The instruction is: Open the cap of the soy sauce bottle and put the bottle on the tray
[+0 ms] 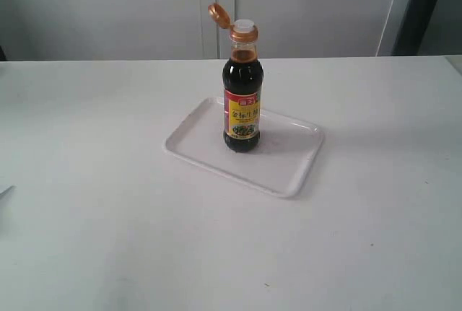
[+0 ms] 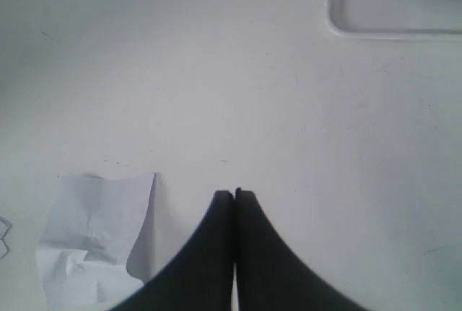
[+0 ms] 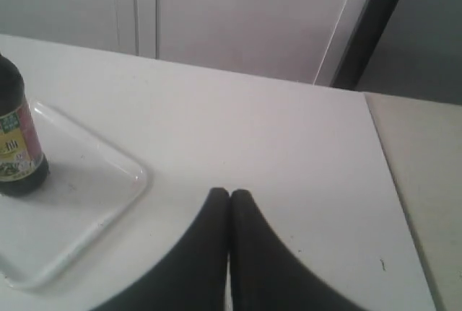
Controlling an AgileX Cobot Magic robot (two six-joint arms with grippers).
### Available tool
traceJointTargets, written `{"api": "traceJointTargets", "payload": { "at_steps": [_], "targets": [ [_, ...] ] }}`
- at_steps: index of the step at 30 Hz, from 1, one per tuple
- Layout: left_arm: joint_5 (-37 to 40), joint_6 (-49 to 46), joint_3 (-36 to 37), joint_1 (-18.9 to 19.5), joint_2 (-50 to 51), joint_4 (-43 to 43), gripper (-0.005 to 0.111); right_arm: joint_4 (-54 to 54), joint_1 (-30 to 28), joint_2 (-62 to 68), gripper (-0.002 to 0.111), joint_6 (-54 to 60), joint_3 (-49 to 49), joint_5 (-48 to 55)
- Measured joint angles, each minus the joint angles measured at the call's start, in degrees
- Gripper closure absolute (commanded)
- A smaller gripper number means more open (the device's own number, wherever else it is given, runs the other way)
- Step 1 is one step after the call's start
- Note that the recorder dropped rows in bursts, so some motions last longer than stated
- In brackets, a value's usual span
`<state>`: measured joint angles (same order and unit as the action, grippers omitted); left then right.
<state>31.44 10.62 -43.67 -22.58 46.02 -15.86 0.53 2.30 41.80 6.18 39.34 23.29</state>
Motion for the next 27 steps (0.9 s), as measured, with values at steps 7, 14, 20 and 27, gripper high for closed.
{"api": "traceJointTargets", "payload": {
  "at_steps": [7, 14, 20, 27],
  "targets": [
    [-5.3, 1.4, 5.9, 0.0, -7.8, 0.2, 0.107, 0.1, 0.0, -6.0, 0.108, -0.1, -7.1, -7.4],
    [-10.0, 3.9, 11.6, 0.0, -14.6, 0.3, 0.107, 0.8, 0.0, -12.0, 0.108, -0.1, -11.5, -12.9],
    [-10.0, 4.7, 12.7, 0.0, -19.9, 1.1, 0.107, 0.9, 0.0, -17.6, 0.108, -0.1, -13.9, -15.2],
    [-8.0, 4.8, 14.3, 0.0, -27.6, 1.3, 0.107, 0.9, 0.0, -21.2, 0.108, -0.1, -16.0, -14.8]
  ]
}}
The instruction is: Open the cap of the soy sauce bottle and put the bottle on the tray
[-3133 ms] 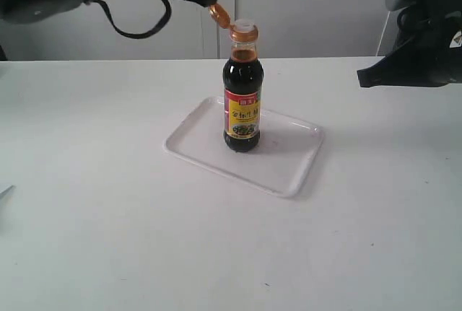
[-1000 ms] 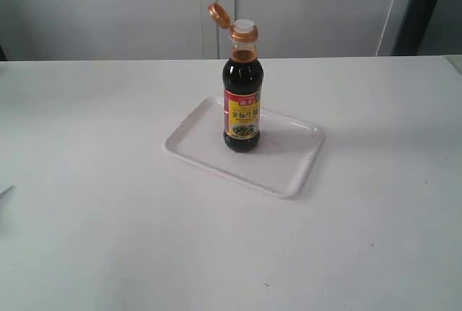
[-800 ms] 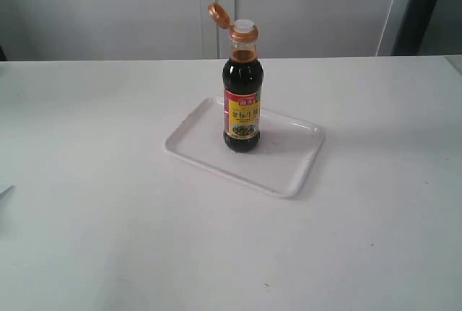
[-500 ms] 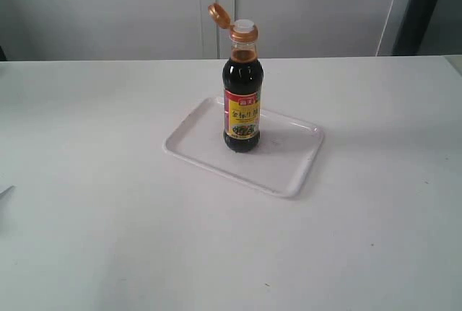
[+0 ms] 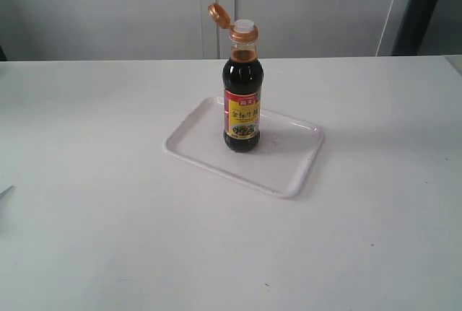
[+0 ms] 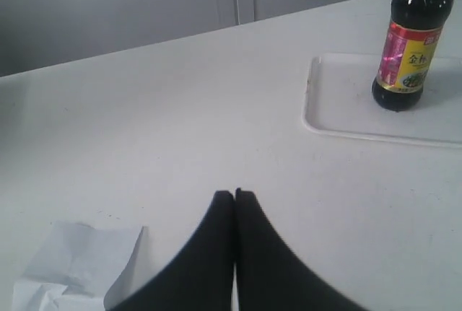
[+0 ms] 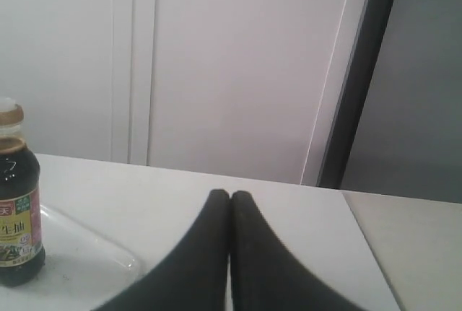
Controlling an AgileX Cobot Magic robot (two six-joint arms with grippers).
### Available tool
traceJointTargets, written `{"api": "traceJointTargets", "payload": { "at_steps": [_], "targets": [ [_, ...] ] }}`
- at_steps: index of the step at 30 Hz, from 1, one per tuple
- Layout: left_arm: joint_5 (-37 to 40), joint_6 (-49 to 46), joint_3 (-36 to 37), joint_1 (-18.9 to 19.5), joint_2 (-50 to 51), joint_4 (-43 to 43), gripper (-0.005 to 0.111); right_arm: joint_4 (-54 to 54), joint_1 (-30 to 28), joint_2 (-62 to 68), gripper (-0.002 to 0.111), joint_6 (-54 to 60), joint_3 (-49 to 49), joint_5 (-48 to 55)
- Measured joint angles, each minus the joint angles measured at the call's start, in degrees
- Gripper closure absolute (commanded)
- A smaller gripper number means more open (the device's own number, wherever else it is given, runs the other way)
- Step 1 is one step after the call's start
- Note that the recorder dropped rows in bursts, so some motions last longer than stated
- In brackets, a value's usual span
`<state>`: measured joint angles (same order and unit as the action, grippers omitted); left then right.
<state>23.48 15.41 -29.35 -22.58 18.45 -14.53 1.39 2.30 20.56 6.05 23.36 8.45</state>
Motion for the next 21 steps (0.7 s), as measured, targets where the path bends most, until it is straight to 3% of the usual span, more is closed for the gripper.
{"api": "traceJointTargets", "payload": {
  "at_steps": [9, 21],
  "targets": [
    [-1.4, 0.0, 2.9, 0.0, -7.6, 0.1, 0.107, 0.0, 0.0, 0.0, 0.108, 0.0, -0.6, 2.3],
    [-1.4, 0.0, 3.0, 0.0, -7.9, 0.1, 0.107, 0.0, 0.0, 0.0, 0.108, 0.0, -0.6, 2.3]
  ]
}}
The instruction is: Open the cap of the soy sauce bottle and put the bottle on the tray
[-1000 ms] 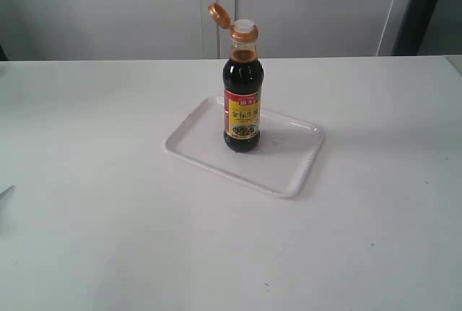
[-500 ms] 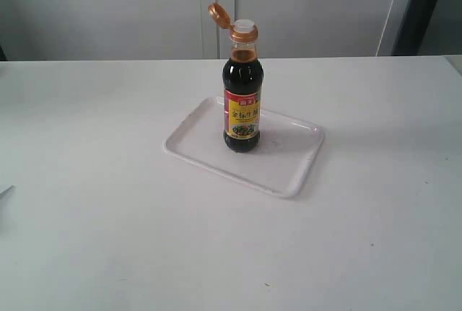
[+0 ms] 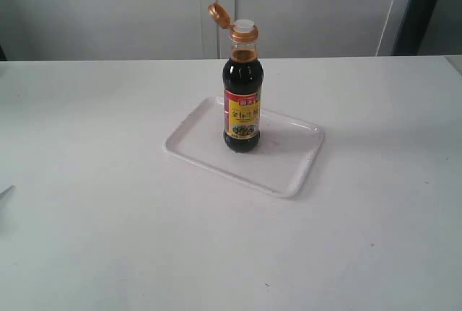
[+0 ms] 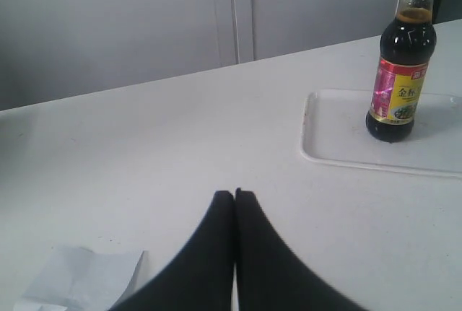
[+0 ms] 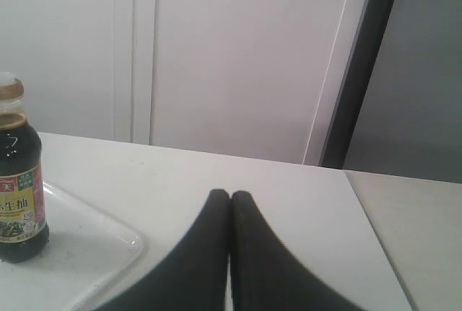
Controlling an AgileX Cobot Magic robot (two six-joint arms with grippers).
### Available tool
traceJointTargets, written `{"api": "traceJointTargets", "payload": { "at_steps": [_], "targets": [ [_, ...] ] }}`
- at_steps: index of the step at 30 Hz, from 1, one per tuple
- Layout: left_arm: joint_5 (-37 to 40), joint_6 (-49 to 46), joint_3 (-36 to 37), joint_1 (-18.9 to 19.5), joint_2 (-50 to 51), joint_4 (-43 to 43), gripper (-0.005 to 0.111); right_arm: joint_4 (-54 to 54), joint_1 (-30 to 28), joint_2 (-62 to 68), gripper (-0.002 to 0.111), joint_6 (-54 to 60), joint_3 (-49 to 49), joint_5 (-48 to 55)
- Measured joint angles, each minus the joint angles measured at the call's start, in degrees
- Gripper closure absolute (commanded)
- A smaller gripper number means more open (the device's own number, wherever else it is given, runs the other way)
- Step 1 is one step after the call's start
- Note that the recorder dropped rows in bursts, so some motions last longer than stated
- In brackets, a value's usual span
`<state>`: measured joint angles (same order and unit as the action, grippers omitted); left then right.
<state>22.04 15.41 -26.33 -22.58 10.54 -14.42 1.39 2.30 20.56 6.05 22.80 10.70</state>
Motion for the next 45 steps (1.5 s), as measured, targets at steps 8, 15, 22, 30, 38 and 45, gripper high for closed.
{"api": "traceJointTargets", "payload": {
  "at_steps": [8, 15, 22, 30, 38, 45],
  "targets": [
    [0.0, 0.0, 0.0, 0.0, 0.0, 0.0, 0.107, 0.0, 0.0, 0.0, 0.108, 0.0, 0.0, 0.0],
    [-1.8, -2.1, 1.5, 0.5, 0.0, 1.6, 0.107, 0.0, 0.0, 0.0, 0.108, 0.0, 0.0, 0.1],
    [-7.0, -5.0, 7.7, 6.2, -1.1, 5.6, 0.107, 0.0, 0.0, 0.0, 0.108, 0.0, 0.0, 0.1],
    [-8.1, -5.3, 13.3, 12.0, -7.2, 8.5, 0.107, 0.0, 0.0, 0.0, 0.108, 0.0, 0.0, 0.1],
    [-9.3, -5.3, 18.3, 15.3, -10.1, 10.2, 0.107, 0.0, 0.0, 0.0, 0.108, 0.0, 0.0, 0.1],
    [-13.3, -6.5, 25.0, 16.0, -10.2, 12.3, 0.107, 0.0, 0.0, 0.0, 0.108, 0.0, 0.0, 0.1]
  ]
}}
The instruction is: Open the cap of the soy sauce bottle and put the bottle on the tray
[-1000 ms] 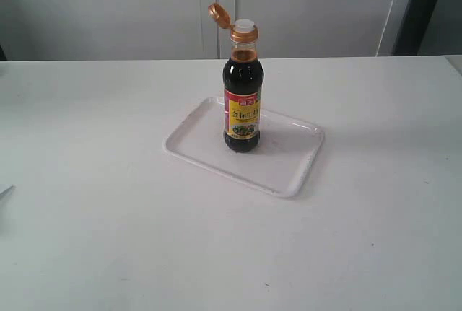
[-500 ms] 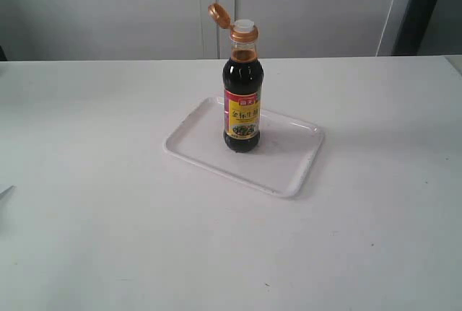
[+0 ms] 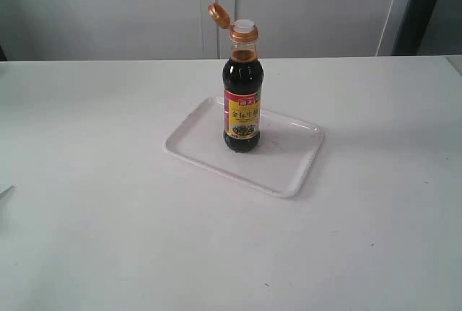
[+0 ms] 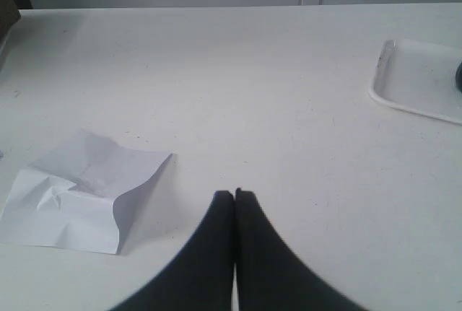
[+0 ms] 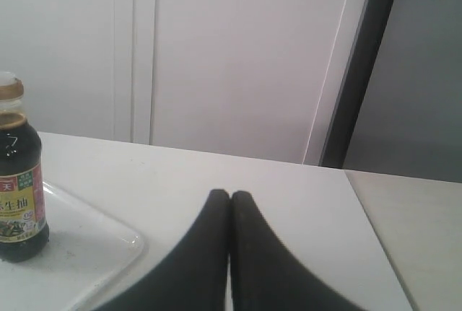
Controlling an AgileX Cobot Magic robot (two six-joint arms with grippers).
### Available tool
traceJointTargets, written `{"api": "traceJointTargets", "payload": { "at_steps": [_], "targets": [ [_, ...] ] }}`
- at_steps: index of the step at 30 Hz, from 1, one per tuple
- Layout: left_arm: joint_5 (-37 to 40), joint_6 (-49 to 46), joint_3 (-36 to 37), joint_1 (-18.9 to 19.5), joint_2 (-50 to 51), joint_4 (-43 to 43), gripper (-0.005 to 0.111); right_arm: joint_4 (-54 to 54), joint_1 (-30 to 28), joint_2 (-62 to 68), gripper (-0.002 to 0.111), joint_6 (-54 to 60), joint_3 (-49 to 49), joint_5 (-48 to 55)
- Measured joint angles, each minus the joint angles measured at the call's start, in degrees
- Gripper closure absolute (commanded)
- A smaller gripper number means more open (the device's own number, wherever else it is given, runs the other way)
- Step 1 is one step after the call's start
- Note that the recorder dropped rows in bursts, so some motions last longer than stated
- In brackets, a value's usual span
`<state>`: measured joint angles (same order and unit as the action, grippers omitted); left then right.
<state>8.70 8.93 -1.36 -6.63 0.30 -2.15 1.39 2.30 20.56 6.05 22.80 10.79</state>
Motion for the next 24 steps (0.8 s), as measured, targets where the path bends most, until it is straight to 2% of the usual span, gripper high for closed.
{"api": "traceJointTargets", "payload": {
  "at_steps": [10, 16, 24],
  "targets": [
    [-0.9, -0.3, 1.1, 0.0, 0.0, 2.2, 0.107, 0.0, 0.0, 0.0, 0.108, 0.0, 0.0, 0.0],
    [3.4, -3.2, 1.1, 0.0, 0.0, 3.9, 0.107, 0.0, 0.0, 0.0, 0.108, 0.0, 0.0, 0.0],
    [4.5, -6.6, 1.1, 0.0, 0.0, 4.1, 0.107, 0.0, 0.0, 0.0, 0.108, 0.0, 0.0, 0.0]
  ]
}}
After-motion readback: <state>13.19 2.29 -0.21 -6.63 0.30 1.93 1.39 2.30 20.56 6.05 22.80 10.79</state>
